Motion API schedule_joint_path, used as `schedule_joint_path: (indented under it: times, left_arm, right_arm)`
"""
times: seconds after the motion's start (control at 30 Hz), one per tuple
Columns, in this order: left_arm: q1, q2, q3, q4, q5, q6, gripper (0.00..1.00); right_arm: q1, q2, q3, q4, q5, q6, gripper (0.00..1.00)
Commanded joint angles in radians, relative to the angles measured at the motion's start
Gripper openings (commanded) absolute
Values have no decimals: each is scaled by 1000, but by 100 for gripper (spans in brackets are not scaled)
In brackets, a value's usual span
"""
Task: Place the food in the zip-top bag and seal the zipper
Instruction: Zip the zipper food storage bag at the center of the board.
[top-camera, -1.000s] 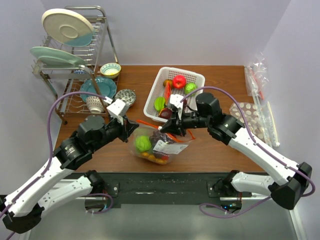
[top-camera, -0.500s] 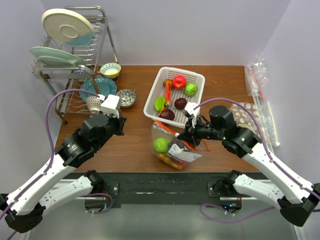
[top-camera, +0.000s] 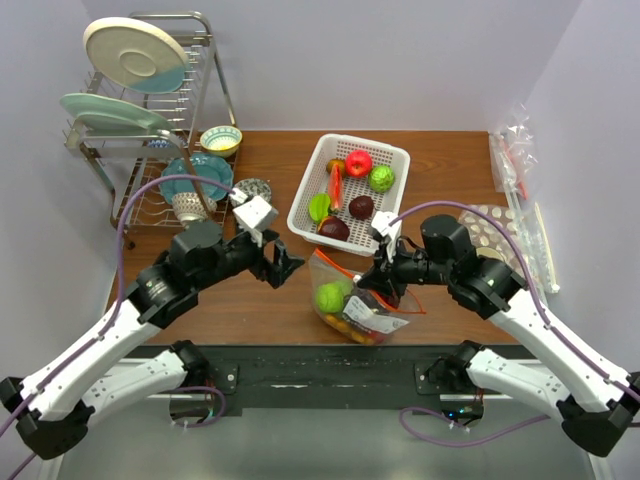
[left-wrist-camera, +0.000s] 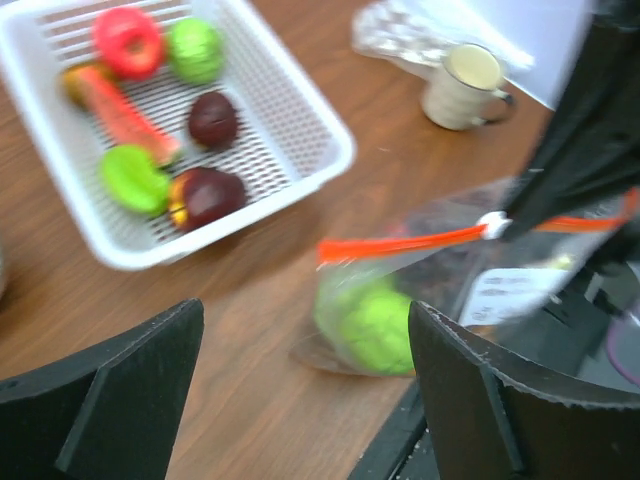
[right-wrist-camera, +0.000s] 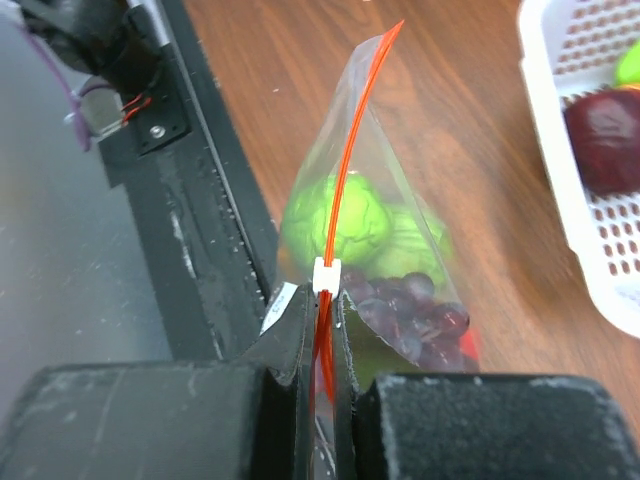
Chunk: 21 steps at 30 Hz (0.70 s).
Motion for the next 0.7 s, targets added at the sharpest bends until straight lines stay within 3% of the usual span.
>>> schedule_joint_path:
  times: [0.0, 0.17, 0.33, 0.5, 0.67]
  left_arm:
    - [3, 112, 111, -10, 228, 96, 90]
    - [3, 112, 103, 13, 185, 78, 100]
    - [1, 77, 82, 27, 183, 133, 100]
    - [3, 69, 91, 3, 365, 240, 100]
    - [1, 106, 116, 0, 458, 302, 100]
  right_arm:
    - [-1, 40, 81, 41, -131, -41, 0]
    - [-1, 56, 94, 54, -173, -54, 0]
    - [-1, 57, 101, 54, -213, -80, 0]
    - [-1, 62, 123, 42, -279, -105, 0]
    - [-1, 79, 144, 23, -322, -131, 0]
